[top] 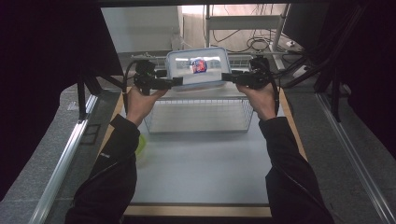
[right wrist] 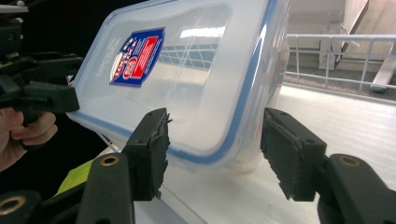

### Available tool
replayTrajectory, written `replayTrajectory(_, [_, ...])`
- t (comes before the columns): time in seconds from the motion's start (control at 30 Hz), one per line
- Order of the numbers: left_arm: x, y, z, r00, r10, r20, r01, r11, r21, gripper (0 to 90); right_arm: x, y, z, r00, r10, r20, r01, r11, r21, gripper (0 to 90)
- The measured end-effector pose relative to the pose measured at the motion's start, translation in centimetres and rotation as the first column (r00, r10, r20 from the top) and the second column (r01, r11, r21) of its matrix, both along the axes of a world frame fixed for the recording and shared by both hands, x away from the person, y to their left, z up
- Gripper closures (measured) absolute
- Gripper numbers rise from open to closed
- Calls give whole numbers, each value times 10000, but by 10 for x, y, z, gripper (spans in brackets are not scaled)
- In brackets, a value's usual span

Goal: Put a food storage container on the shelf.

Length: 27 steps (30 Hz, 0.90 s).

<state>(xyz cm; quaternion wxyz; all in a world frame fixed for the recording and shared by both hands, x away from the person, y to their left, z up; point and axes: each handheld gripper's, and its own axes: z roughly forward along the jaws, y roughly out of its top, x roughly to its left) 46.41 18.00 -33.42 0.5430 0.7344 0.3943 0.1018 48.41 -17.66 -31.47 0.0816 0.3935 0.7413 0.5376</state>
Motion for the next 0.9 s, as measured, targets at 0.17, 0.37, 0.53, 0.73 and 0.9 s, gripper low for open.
replayTrajectory(0.17, [6, 1, 3, 9994, -29, -351, 33, 9999, 131, 112, 0, 0, -1, 10000, 33, -11, -33, 10000, -4, 429])
replayTrajectory(0.37, [10, 3, 2, 9964, 543, -647, -567, 9978, -353, 8, -1, 2, -5, 9998, 173, -82, -173, 9998, -67, 433])
replayTrajectory(0.53, [3, 11, 5, 9977, 575, -355, -584, 9980, -255, 83, -1, 2, -8, 9997, 211, -120, -212, 9998, -51, 433])
replayTrajectory(0.73, [-22, 10, 10, 9963, 723, 459, -732, 9972, 180, 240, -4, 1, -10, 9997, 262, -7, -262, 9995, -180, 445])
replayTrajectory(0.9, [-50, 10, 6, 9902, 672, 1220, -735, 9961, 480, 422, -8, 2, -11, 9995, 306, 105, -302, 9987, -404, 469])
